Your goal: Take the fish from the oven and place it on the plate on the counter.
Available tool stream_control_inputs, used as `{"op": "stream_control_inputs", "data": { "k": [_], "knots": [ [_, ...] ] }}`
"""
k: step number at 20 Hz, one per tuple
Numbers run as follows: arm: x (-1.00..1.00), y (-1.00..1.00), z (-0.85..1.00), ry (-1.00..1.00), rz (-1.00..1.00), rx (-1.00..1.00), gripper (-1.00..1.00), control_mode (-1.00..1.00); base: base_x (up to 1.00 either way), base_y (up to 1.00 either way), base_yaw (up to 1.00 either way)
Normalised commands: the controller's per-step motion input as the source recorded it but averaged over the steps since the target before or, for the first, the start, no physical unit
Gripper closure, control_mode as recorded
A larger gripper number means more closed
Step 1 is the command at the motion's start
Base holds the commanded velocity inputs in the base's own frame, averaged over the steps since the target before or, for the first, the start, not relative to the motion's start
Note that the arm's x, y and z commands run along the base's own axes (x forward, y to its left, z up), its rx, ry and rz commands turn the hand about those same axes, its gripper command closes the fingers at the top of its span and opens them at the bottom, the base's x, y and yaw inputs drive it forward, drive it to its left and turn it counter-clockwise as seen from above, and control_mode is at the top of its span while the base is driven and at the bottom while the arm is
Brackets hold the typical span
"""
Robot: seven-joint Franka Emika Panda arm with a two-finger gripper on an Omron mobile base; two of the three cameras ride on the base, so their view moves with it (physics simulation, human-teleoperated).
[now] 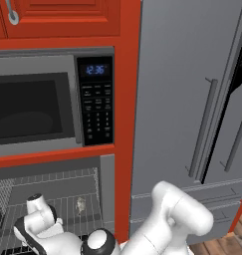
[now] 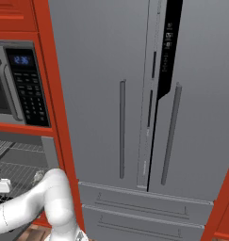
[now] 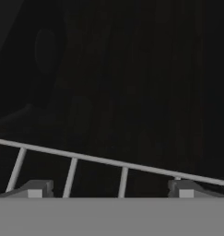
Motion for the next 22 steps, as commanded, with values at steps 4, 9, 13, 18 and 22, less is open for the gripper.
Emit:
{"op": "stream_control_inputs", "data": {
  "k": [4, 9, 13, 18, 22],
  "knots": [
    [-1.00, -0.16, -0.51, 0.05, -0.01, 0.00, -1.00, -1.00, 0.00, 0.00, 0.00],
    [-0.90, -0.33, 0.08, 0.01, -0.02, 0.00, -1.00, -1.00, 0.00, 0.00, 0.00],
    [-0.09, -0.20, 0.91, -0.03, -0.03, 0.02, -1.00, -1.00, 0.00, 0.00, 0.00],
    [0.00, -0.27, 1.00, -0.15, -0.06, 0.07, -1.00, -1.00, 0.00, 0.00, 0.00],
    [0.19, -0.31, 0.83, -0.25, -0.09, 0.06, -1.00, -1.00, 0.00, 0.00, 0.00]
  ]
}}
